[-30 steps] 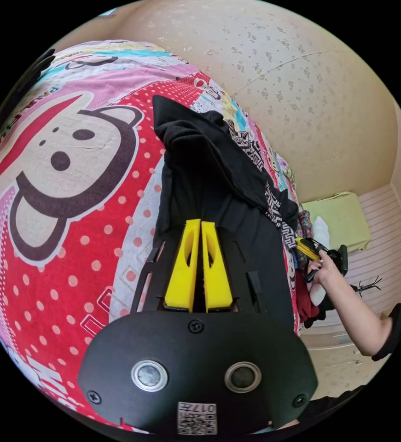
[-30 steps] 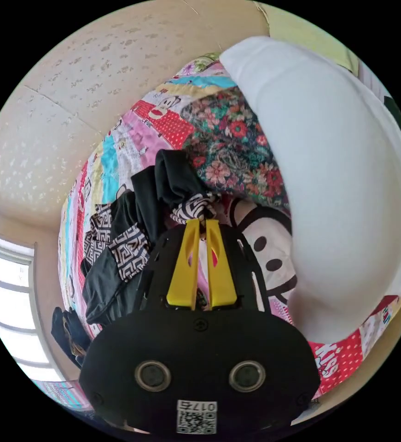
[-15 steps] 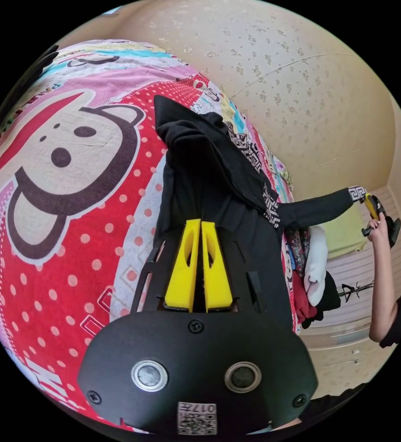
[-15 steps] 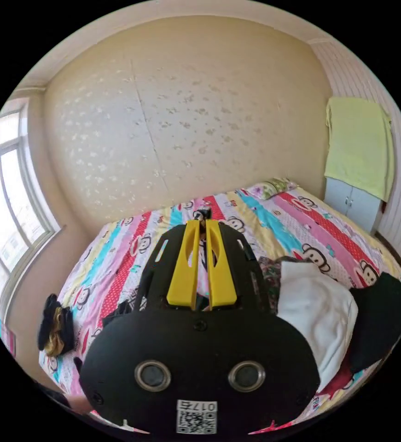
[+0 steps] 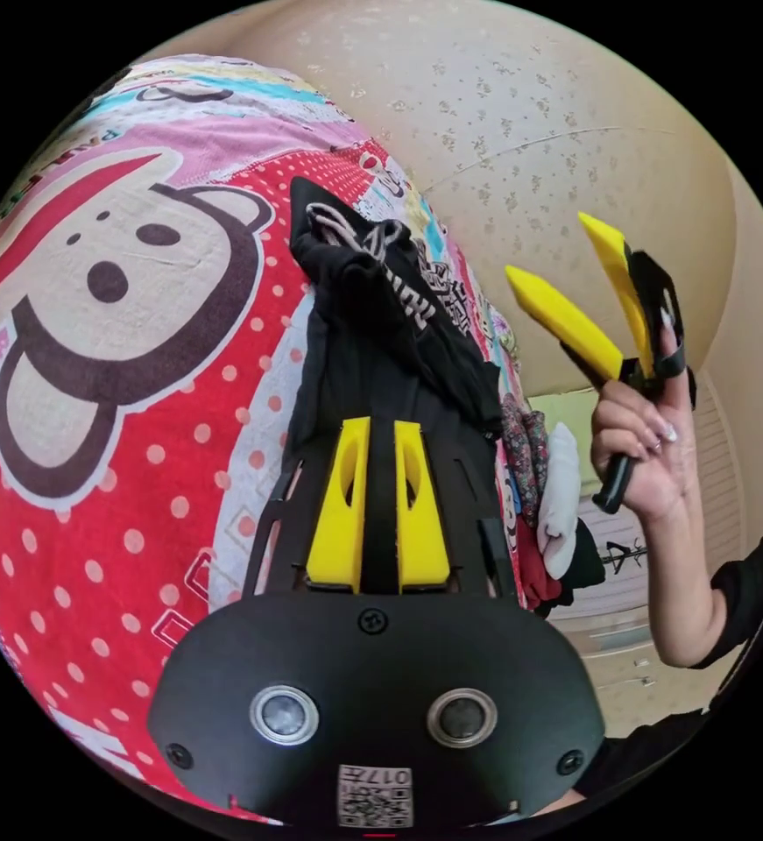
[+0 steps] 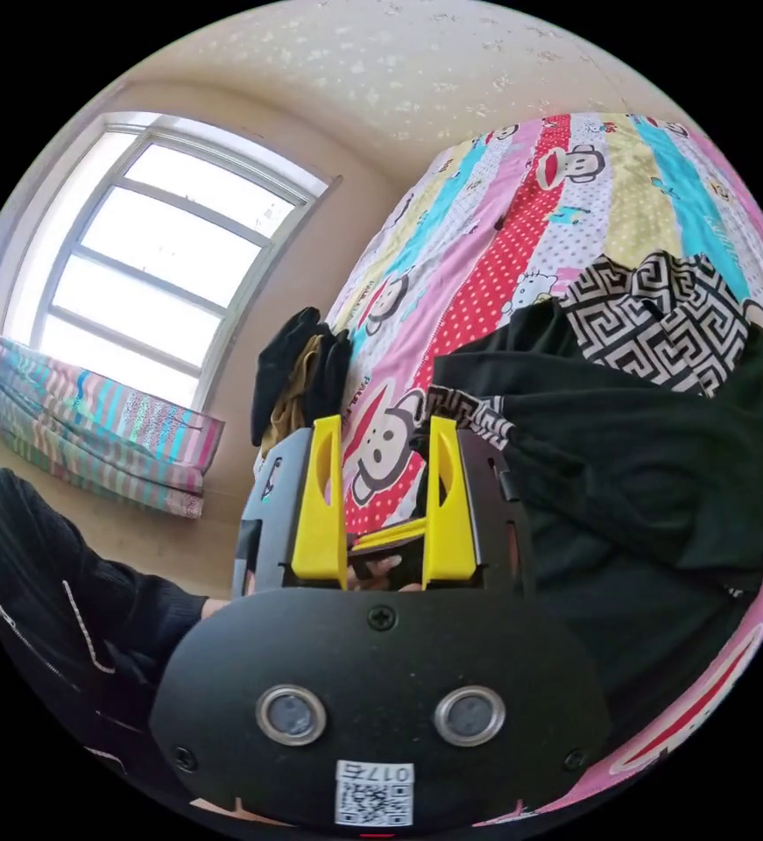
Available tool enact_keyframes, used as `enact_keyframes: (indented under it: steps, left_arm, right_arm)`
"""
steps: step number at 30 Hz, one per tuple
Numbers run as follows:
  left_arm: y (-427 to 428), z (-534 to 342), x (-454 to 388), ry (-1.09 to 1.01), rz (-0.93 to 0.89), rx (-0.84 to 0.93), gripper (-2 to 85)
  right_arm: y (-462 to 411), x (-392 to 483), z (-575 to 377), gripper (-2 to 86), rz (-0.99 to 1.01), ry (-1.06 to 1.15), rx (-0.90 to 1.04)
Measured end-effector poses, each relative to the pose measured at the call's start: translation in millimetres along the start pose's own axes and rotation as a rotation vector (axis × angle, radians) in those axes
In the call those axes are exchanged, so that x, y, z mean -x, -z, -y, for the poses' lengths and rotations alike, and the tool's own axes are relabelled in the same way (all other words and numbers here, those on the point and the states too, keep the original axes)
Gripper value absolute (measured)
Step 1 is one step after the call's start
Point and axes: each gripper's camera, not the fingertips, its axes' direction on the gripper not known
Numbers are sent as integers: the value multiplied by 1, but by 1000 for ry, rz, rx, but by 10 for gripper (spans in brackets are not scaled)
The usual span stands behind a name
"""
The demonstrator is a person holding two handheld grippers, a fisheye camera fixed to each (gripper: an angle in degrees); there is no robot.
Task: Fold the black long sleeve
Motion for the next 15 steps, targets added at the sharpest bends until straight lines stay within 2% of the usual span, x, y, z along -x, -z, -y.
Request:
enact_keyframes:
  steps: [3, 8, 12, 15]
  left_arm:
    - [14, 11, -11, 15, -56, 39, 98]
    - [61, 36, -41, -50, -7, -92, 124]
    - [69, 79, -46, -47, -2, -94, 129]
    - [68, 103, -51, -48, -26, -110, 126]
  right_arm:
    - [25, -13, -14, 132, -131, 5, -7]
    - [65, -62, -18, 129, -362, -18, 15]
    - [63, -87, 3, 127, -297, 16, -11]
    - [37, -96, 35, 124, -224, 101, 52]
